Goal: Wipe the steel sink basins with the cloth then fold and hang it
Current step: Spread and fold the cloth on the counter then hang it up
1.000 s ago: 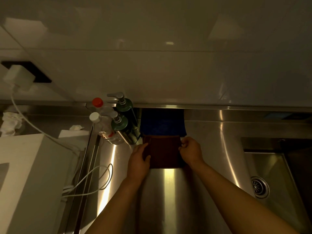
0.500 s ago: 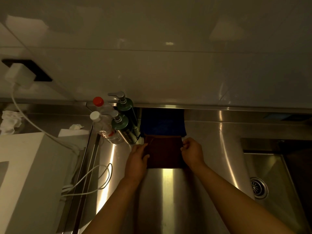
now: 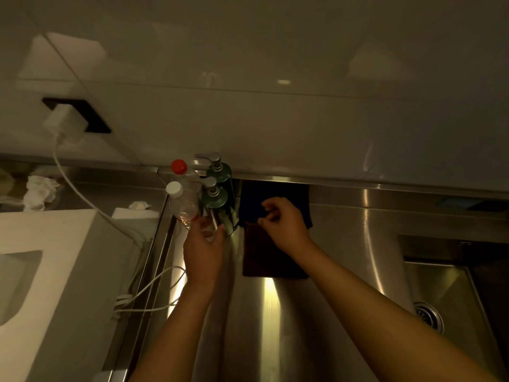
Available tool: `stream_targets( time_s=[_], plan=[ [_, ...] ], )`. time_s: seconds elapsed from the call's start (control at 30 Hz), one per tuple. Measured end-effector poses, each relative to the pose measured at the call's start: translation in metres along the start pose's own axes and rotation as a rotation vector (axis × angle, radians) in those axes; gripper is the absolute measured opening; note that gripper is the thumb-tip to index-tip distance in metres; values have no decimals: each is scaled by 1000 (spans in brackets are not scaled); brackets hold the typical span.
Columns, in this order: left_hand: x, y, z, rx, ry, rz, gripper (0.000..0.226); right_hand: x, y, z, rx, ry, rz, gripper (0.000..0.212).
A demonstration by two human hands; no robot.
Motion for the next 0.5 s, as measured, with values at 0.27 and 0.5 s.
stream_targets(
  time_s=[0.27,0.5],
  plan=[
    [18,3,14,-25,-9,113,45,-62,37,36,-80,-51,-6,63],
    [22,4,16,-35,-13,135,54,-90,46,53,-129,-127,15,54]
  ],
)
Point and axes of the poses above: each hand's wrist, its own z-axis towards the middle knuckle, its own y-axis out of the palm, x = y × z, the point moved 3 cm from there along z, towards the middle knuckle, and after that the axes turned 8 degrees about y, right-handed, at the moved point
